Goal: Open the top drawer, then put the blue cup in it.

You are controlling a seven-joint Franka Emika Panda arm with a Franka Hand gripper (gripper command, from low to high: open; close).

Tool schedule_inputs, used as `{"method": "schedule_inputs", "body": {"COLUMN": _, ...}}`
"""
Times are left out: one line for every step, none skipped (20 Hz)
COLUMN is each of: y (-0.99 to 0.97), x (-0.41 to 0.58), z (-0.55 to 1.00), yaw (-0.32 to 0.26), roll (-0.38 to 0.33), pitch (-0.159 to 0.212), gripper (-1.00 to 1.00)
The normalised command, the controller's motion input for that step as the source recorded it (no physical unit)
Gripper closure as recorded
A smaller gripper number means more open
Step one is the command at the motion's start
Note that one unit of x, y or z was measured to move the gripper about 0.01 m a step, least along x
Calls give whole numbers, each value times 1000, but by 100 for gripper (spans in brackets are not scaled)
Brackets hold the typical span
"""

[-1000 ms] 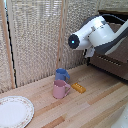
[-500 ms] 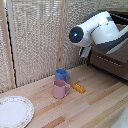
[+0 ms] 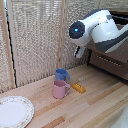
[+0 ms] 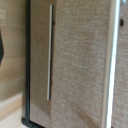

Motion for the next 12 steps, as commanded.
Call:
{"method": "schedule_inputs", "body": {"y": 83, "x": 389, "z": 74, "yaw": -219, "roll": 271, "pitch": 100, "gripper": -100}}
{"method": "schedule_inputs", "body": {"y": 77, "x": 383, "z": 97, "yaw": -224, "roll": 257, "pitch": 97, "gripper": -100}}
{"method": "schedule_inputs", "body": {"y": 57, "x": 389, "z": 103, "yaw": -236, "roll": 242, "pitch": 118, "gripper": -100}}
{"method": "schedule_inputs", "body": {"y": 49, "x": 366, "z": 140, "yaw": -244, "roll": 226, "pitch": 117, "gripper": -100}}
{"method": "schedule_inputs", "body": {"y": 46, "x": 363, "z": 146, "yaw": -244, "roll": 224, "pitch": 116, "gripper": -100}}
{"method": "schedule_inputs", "body": {"y": 40, "x": 360, "z": 160, "yaw": -246, "roll": 218, "pitch": 116, "gripper": -100}}
{"method": "schedule_inputs", "body": {"y": 37, "x": 357, "z": 177, "yaw": -247, "roll": 211, "pitch": 114, "gripper": -100}}
{"method": "schedule_inputs", "body": {"y": 40, "x": 371, "z": 220, "yaw": -243, "roll": 200, "pitch": 108, "gripper": -100}}
{"method": "schedule_inputs", "body": {"y": 43, "x": 383, "z": 240, "yaw": -239, "roll": 197, "pitch": 107, "gripper": -100}}
{"method": "schedule_inputs", "body": {"y": 46, "x": 383, "z": 240, "yaw": -239, "roll": 196, "pitch": 105, "gripper": -100}}
{"method": "schedule_inputs", "body": {"y": 57, "x": 394, "z": 237, "yaw": -234, "roll": 199, "pitch": 105, "gripper": -100}}
{"method": "schedule_inputs", "body": {"y": 71, "x": 411, "z": 226, "yaw": -227, "roll": 205, "pitch": 105, "gripper": -100}}
